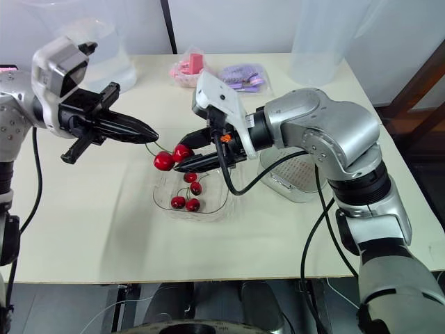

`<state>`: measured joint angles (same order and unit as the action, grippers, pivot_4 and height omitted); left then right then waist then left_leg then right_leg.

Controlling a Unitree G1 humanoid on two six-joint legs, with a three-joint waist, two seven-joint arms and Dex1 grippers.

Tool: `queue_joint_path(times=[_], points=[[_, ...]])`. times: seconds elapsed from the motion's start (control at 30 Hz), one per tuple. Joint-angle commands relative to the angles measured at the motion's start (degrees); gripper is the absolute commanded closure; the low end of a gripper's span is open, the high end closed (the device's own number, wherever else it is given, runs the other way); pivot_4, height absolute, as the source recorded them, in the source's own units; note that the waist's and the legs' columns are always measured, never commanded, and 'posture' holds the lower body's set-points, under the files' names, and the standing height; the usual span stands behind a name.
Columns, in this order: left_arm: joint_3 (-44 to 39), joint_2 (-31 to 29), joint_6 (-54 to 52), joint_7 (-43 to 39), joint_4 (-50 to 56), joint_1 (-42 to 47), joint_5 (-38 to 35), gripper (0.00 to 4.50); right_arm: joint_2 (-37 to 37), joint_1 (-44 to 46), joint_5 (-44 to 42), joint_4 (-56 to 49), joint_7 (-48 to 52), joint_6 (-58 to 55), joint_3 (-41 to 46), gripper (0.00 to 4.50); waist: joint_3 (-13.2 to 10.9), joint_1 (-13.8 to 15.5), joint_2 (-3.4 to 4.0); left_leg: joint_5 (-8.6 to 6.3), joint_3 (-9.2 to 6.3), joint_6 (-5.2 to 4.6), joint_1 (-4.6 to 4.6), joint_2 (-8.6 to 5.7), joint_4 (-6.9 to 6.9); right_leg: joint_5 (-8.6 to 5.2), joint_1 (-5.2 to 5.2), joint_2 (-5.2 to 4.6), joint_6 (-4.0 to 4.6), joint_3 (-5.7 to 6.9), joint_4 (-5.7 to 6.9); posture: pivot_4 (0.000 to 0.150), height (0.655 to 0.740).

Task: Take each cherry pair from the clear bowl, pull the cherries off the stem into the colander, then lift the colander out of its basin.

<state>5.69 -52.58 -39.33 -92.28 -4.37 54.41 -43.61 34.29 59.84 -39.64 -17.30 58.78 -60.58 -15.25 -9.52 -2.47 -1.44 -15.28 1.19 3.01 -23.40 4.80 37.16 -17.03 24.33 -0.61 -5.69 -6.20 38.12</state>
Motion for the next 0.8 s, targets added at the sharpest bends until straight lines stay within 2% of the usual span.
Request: queue_joint_path(times=[0.03,0.13,0.17,0.53,0.8], points=[[-1.6,0.0,0.3,-0.2,0.9,1.0,0.1,4.50,-0.4,1.4,-0.2,-0.9,0.1,0.8,1.3,2.76,0.0,0.0,0.00,0.00,0.00,0.00,0.00,0.00,0.00,0.00,0.00,0.00,0.00,0.00,0.00,0.150,0.7367],[-1.8,0.1,0.1,-0.2,0.9,1.0,0.2,4.50,-0.4,1.1,0.1,-1.1,0.2,1.0,1.0,3.86,0.0,0.0,0.00,0.00,0.00,0.00,0.00,0.00,0.00,0.00,0.00,0.00,0.00,0.00,0.00,0.150,0.7367],[-2.0,0.2,-0.1,-0.2,0.9,1.1,0.2,4.50,-0.3,1.1,0.2,-1.2,0.3,1.1,0.9,3.96,0.0,0.0,0.00,0.00,0.00,0.00,0.00,0.00,0.00,0.00,0.00,0.00,0.00,0.00,0.00,0.150,0.7367],[-4.2,-0.5,-1.5,-0.2,0.8,2.5,0.0,4.50,6.4,-3.4,3.5,-4.0,2.7,2.9,-1.2,3.98,0.0,0.0,-0.01,0.00,-0.01,0.00,0.00,0.00,0.01,0.00,-0.02,0.00,0.00,0.01,-0.01,0.150,0.7367],[-5.6,-0.5,-2.1,0.3,2.4,0.7,0.1,4.50,13.2,-8.8,3.5,-3.9,1.5,2.2,5.0,3.98,0.0,0.0,-0.01,0.00,-0.01,0.00,0.01,-0.01,0.04,0.00,-0.02,0.00,0.00,0.00,0.01,0.150,0.7367]])
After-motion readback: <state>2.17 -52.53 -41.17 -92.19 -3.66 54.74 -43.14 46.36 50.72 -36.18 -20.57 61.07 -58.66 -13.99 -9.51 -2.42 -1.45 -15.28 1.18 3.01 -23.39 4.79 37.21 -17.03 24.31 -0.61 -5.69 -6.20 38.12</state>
